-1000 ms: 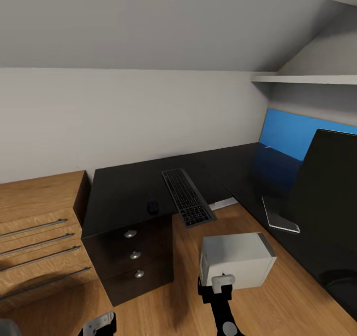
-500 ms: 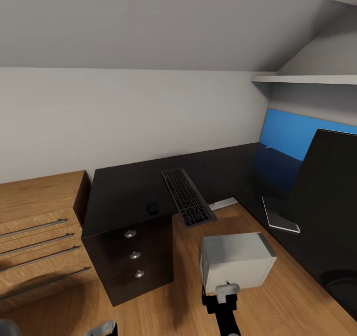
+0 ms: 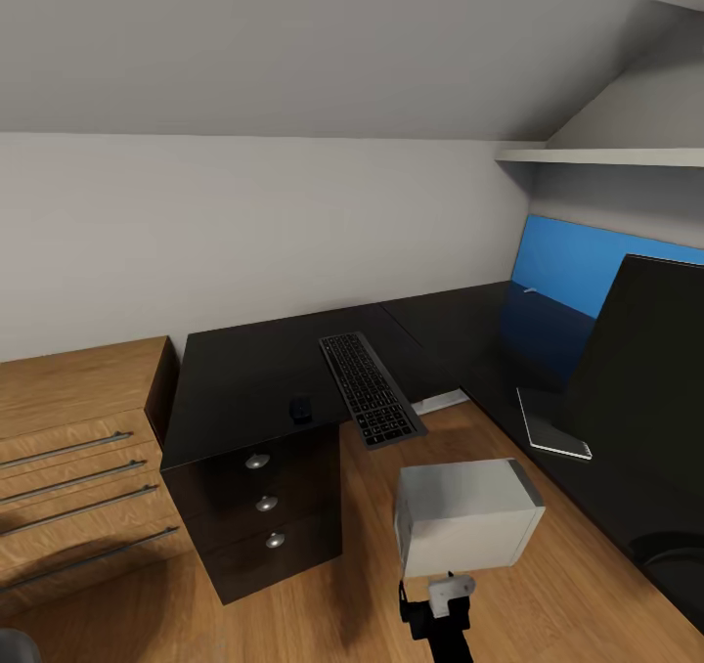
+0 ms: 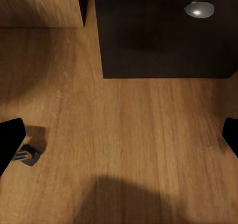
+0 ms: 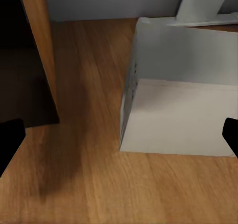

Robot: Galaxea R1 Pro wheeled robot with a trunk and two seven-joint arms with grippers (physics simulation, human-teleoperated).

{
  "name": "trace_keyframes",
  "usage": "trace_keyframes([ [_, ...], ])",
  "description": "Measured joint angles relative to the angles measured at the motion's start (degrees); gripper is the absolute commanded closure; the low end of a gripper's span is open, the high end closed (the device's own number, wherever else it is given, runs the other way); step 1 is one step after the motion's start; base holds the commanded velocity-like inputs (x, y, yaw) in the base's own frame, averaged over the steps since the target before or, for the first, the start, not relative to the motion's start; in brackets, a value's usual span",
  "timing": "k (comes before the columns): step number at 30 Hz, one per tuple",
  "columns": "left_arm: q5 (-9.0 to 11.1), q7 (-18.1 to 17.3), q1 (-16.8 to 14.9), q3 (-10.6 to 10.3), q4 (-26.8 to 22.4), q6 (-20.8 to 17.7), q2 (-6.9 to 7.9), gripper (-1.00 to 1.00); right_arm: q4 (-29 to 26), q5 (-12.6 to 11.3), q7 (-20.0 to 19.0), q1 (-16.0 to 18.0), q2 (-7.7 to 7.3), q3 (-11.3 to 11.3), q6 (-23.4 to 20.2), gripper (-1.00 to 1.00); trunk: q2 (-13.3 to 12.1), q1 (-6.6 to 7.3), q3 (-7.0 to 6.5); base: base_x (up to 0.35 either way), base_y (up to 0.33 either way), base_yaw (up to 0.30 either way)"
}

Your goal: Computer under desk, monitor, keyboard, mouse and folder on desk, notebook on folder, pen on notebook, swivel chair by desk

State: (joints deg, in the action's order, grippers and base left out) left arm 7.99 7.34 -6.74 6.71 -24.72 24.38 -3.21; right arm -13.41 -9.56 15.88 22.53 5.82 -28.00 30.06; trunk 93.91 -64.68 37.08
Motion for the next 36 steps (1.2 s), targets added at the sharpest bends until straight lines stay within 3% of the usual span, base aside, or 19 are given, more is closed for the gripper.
trace_keyframes([
  [8, 0.0, 0.0, 0.0, 0.0, 0.4, 0.6, 0.22, -1.00, 0.1, 0.0, -0.3, 0.0, -0.07, 0.1, 0.2, -1.00, 0.0, -0.02, 0.00, -0.173, -0.112, 0.000],
  [16, -0.1, 0.0, 0.0, -0.1, 0.4, 0.6, 0.18, -1.00, 0.2, -1.6, -0.3, 0.0, 1.04, 0.0, 0.2, -1.00, 0.0, -0.02, 0.00, -0.194, -0.176, 0.057],
  [33, 0.1, 0.0, 0.0, -0.1, 0.4, 0.7, 0.06, -1.00, 0.3, -2.5, -0.4, 0.0, 1.37, 0.1, 0.4, -1.00, 0.0, 0.00, 0.22, -0.018, -0.020, 0.186],
  [36, 0.0, 0.0, 0.0, -0.3, 0.4, 0.7, -0.01, -1.00, 0.3, -2.5, -0.5, 0.0, 1.34, 0.0, 0.3, -1.00, -1.2, 0.65, -0.29, 0.000, 0.000, 0.011],
])
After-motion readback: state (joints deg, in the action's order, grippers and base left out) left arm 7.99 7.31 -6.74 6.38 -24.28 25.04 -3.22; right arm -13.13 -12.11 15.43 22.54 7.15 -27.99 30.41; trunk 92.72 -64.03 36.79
